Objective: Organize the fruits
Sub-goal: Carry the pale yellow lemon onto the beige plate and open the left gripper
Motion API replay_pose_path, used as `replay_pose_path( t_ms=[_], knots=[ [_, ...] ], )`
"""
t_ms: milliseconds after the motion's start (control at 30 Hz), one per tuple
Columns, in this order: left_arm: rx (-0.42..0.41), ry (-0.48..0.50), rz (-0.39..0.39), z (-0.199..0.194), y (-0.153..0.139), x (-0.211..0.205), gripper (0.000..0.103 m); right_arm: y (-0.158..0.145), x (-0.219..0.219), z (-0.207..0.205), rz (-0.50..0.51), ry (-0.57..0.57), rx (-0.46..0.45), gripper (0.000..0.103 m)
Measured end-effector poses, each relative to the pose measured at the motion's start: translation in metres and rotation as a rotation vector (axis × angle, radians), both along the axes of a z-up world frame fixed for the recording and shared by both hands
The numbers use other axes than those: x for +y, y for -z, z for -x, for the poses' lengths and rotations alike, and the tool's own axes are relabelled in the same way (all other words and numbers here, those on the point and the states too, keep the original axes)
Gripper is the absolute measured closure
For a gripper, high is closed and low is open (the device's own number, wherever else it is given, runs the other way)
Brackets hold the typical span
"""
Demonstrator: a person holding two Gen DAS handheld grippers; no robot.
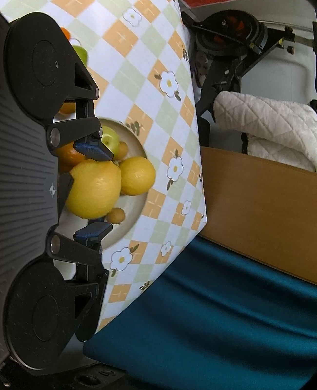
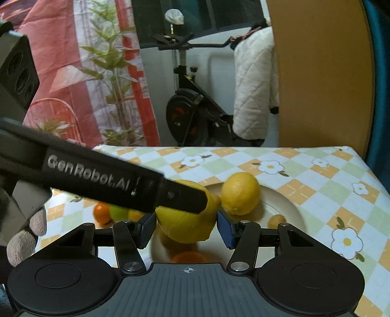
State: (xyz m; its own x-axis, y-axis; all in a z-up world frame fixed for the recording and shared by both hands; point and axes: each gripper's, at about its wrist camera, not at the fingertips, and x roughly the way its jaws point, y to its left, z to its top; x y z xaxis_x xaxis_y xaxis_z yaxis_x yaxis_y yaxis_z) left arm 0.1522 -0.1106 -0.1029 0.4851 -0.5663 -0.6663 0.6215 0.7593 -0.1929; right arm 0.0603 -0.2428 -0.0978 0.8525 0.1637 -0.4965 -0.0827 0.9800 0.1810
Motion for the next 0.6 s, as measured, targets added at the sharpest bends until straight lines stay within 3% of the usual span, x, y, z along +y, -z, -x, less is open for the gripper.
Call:
replay_pose_path(
  t_ms=[167, 267, 600],
  knots=[
    [0.019, 0.02, -0.025, -0.01, 0.009, -0.015, 0.045, 0.01, -0.011, -0.01, -0.021, 0.028, 0.022, 0.057],
    [0.03, 0.043, -0.025, -0.013, 0.013, -0.022, 0.05, 0.014, -0.016, -0.014, -0.028, 0.034, 0.015, 0.068],
    [0.015, 0.043, -0.036, -0.024, 0.014, -0.033, 0.051, 0.018, -0.022, -0.026, -0.017, 0.035, 0.011, 0.068]
  ],
)
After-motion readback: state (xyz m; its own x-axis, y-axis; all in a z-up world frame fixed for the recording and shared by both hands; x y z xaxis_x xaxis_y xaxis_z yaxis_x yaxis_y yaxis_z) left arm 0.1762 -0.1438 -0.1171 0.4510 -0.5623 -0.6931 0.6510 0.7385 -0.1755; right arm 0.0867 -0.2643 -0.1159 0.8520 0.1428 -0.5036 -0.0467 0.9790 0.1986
